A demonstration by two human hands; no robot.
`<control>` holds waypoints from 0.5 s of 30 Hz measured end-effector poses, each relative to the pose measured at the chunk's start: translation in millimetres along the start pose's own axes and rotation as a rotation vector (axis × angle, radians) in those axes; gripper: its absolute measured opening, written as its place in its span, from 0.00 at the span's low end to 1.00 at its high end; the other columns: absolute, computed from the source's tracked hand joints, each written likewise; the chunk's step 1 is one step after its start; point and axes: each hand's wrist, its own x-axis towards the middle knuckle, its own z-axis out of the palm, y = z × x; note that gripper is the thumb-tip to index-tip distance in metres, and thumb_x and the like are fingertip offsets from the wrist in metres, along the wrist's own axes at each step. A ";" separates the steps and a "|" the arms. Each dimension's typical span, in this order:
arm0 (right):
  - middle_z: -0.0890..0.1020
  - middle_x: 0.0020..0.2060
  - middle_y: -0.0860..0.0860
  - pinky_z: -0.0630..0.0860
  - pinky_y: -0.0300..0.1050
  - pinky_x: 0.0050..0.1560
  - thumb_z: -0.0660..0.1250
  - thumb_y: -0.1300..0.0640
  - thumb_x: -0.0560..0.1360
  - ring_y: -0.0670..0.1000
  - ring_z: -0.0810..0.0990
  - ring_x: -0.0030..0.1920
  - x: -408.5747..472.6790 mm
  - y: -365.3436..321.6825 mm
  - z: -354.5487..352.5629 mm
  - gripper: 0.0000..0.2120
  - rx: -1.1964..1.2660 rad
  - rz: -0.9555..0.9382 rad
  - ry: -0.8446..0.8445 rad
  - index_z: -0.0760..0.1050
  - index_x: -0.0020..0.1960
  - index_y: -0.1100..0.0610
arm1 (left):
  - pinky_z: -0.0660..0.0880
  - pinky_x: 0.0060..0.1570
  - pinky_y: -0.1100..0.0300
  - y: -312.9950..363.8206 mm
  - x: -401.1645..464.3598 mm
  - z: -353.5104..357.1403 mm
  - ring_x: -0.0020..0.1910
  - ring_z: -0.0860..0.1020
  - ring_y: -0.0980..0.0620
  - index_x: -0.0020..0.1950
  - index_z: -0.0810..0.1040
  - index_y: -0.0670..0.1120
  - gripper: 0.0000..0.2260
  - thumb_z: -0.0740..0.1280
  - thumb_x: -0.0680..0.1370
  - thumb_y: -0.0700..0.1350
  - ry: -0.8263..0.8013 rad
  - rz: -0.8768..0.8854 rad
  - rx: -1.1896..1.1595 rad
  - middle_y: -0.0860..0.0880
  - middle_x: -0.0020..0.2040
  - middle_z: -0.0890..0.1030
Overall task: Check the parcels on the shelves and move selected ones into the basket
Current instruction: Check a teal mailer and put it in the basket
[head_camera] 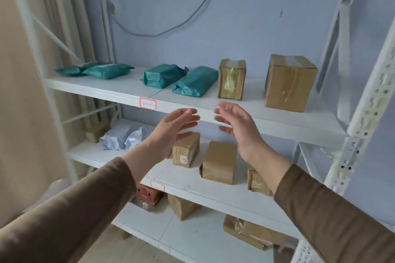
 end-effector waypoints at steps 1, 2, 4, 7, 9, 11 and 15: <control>0.85 0.59 0.51 0.78 0.54 0.67 0.67 0.53 0.82 0.52 0.83 0.61 9.9 -3.4 19.5 0.09 0.006 -0.007 0.002 0.80 0.61 0.50 | 0.76 0.67 0.50 5.3 6.2 -20.2 0.65 0.81 0.49 0.67 0.79 0.47 0.15 0.63 0.84 0.53 -0.005 0.002 0.007 0.50 0.63 0.84; 0.84 0.60 0.51 0.78 0.54 0.66 0.68 0.52 0.82 0.52 0.83 0.61 20.2 -6.4 37.4 0.08 0.013 -0.017 0.003 0.79 0.61 0.49 | 0.76 0.68 0.50 9.7 13.0 -39.0 0.65 0.81 0.49 0.67 0.79 0.47 0.15 0.63 0.84 0.53 -0.008 0.009 0.018 0.49 0.63 0.84; 0.84 0.61 0.52 0.78 0.52 0.65 0.67 0.52 0.82 0.52 0.83 0.61 40.5 -11.8 68.8 0.07 0.020 -0.034 0.003 0.79 0.60 0.48 | 0.75 0.69 0.48 16.2 28.2 -73.5 0.64 0.81 0.49 0.67 0.79 0.47 0.16 0.63 0.84 0.53 -0.009 0.028 0.030 0.49 0.63 0.84; 0.83 0.62 0.51 0.78 0.49 0.64 0.67 0.52 0.83 0.51 0.82 0.63 72.6 -14.6 106.5 0.09 0.016 -0.044 0.008 0.78 0.62 0.49 | 0.76 0.69 0.48 19.3 54.4 -118.0 0.64 0.81 0.50 0.66 0.80 0.47 0.15 0.63 0.84 0.53 -0.007 0.048 0.033 0.49 0.63 0.85; 0.82 0.63 0.49 0.77 0.50 0.66 0.66 0.51 0.83 0.50 0.81 0.64 95.4 -13.5 126.5 0.13 -0.003 -0.050 0.003 0.76 0.67 0.51 | 0.75 0.70 0.49 17.5 76.0 -143.4 0.65 0.81 0.50 0.65 0.80 0.48 0.15 0.63 0.84 0.53 -0.010 0.063 0.041 0.50 0.63 0.84; 0.80 0.64 0.48 0.76 0.50 0.68 0.65 0.50 0.83 0.49 0.79 0.66 120.7 -11.7 143.2 0.17 -0.016 -0.049 0.004 0.74 0.71 0.52 | 0.73 0.72 0.49 15.8 102.0 -165.7 0.66 0.80 0.51 0.67 0.79 0.48 0.15 0.64 0.84 0.53 -0.010 0.083 0.046 0.49 0.65 0.83; 0.77 0.67 0.47 0.72 0.50 0.70 0.64 0.46 0.83 0.49 0.75 0.69 179.5 -6.2 168.6 0.18 -0.028 -0.016 -0.006 0.71 0.71 0.49 | 0.68 0.76 0.50 16.6 161.1 -200.7 0.70 0.76 0.52 0.66 0.78 0.49 0.13 0.65 0.84 0.52 0.018 0.115 0.056 0.50 0.68 0.80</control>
